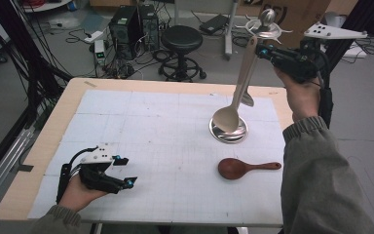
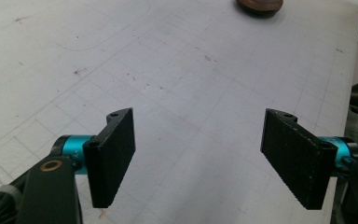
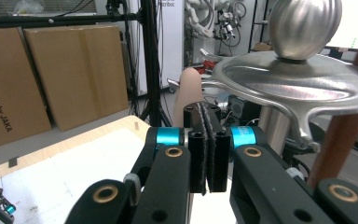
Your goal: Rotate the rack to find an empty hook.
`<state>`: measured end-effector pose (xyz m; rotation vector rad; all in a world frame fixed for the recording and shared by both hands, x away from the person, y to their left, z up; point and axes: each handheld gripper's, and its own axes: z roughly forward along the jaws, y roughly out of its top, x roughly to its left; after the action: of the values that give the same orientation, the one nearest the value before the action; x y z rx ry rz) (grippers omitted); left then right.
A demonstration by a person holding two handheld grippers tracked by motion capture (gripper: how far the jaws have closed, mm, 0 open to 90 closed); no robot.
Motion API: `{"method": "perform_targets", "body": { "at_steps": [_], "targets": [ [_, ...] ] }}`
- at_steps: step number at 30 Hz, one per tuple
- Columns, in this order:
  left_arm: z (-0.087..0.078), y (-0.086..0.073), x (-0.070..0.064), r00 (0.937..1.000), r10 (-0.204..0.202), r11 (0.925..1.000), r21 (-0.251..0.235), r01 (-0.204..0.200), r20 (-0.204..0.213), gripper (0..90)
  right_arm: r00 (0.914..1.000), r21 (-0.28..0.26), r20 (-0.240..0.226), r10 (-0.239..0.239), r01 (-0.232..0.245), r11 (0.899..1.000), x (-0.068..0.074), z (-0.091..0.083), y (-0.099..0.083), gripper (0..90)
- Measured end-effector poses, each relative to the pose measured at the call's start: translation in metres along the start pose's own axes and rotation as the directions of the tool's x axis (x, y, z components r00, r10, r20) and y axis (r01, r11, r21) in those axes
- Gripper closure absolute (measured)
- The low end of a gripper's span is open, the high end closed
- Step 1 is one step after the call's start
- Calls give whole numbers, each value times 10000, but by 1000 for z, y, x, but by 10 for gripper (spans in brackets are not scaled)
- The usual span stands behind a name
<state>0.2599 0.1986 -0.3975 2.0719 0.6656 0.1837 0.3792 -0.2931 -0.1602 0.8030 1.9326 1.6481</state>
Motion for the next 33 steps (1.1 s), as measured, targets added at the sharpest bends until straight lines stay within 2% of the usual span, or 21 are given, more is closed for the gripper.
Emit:
{"method": "perform_targets", "body": {
  "at_steps": [8,12,17,25,33],
  "targets": [
    [0,0,0,10000,-32,10000,3,32,-9,267,9999,28,-117,-34,35,10000,0,3,0,893],
    [0,0,-1,10000,-2,10000,-14,2,-5,267,9996,-37,-270,-53,52,10000,-3,-3,-2,893],
    [0,0,0,10000,40,10000,9,-40,-27,267,9997,-120,-244,64,-67,9999,-10,-14,-7,892],
    [0,0,-1,10000,-3,10000,2,3,-24,267,9992,-264,119,375,-372,9990,-24,-33,-12,892],
    [0,0,-1,10000,19,10000,12,-19,-35,267,9980,-452,491,407,-385,9982,-33,-41,-7,893]
  ]
}}
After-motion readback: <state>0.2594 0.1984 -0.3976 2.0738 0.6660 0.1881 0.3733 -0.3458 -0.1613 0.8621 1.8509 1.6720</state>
